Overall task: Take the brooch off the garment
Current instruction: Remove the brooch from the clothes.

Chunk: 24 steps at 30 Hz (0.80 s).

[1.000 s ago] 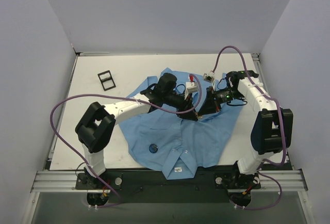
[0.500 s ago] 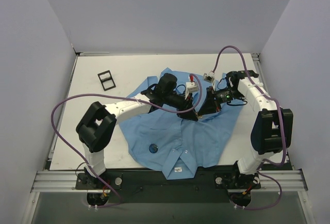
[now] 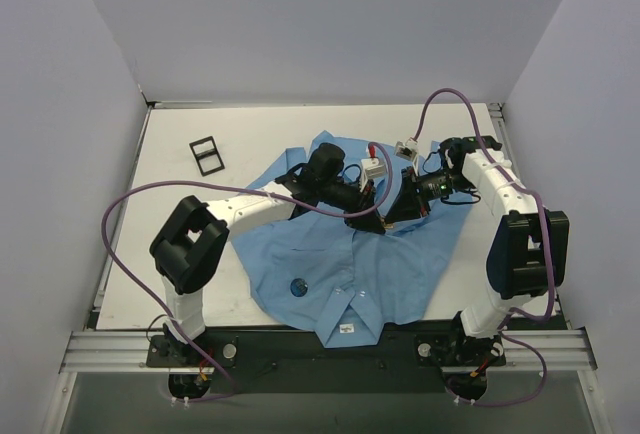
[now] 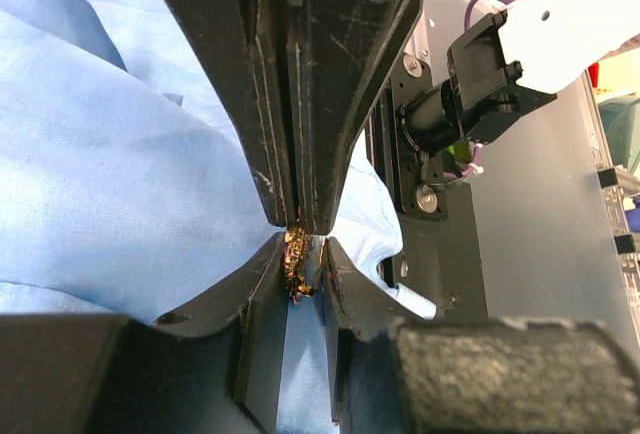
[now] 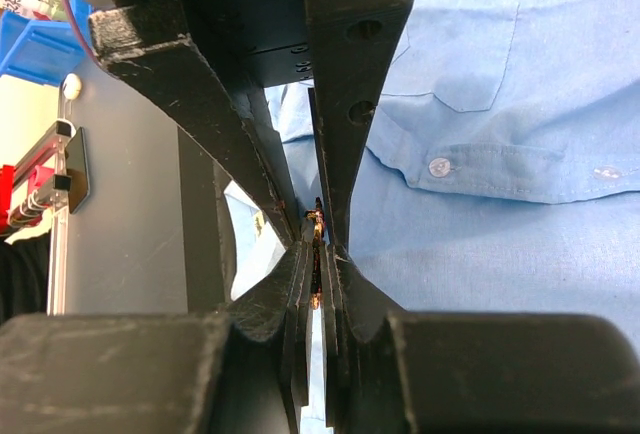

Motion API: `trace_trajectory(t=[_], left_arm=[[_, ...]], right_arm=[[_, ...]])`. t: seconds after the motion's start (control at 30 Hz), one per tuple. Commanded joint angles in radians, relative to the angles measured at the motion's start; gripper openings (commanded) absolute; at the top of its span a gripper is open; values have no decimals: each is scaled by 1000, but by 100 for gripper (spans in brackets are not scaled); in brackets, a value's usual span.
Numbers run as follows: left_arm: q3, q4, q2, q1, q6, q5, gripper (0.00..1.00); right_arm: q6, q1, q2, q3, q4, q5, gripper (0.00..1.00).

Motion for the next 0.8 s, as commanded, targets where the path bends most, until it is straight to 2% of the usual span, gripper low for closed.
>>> trace_trajectory(t=[0.0,0.43,0.77], left_arm=[[43,12,23,5,-11,-68,29],[78,-42,23,-3,-61,-195,25],[76,-36,17,3,-123,-183,26]], right_arm=[[-34,-3,2,30,-75,-82,0],[-41,6,2,30,-79,-73,0],[-49,11,-1,27,-82,-66,0]])
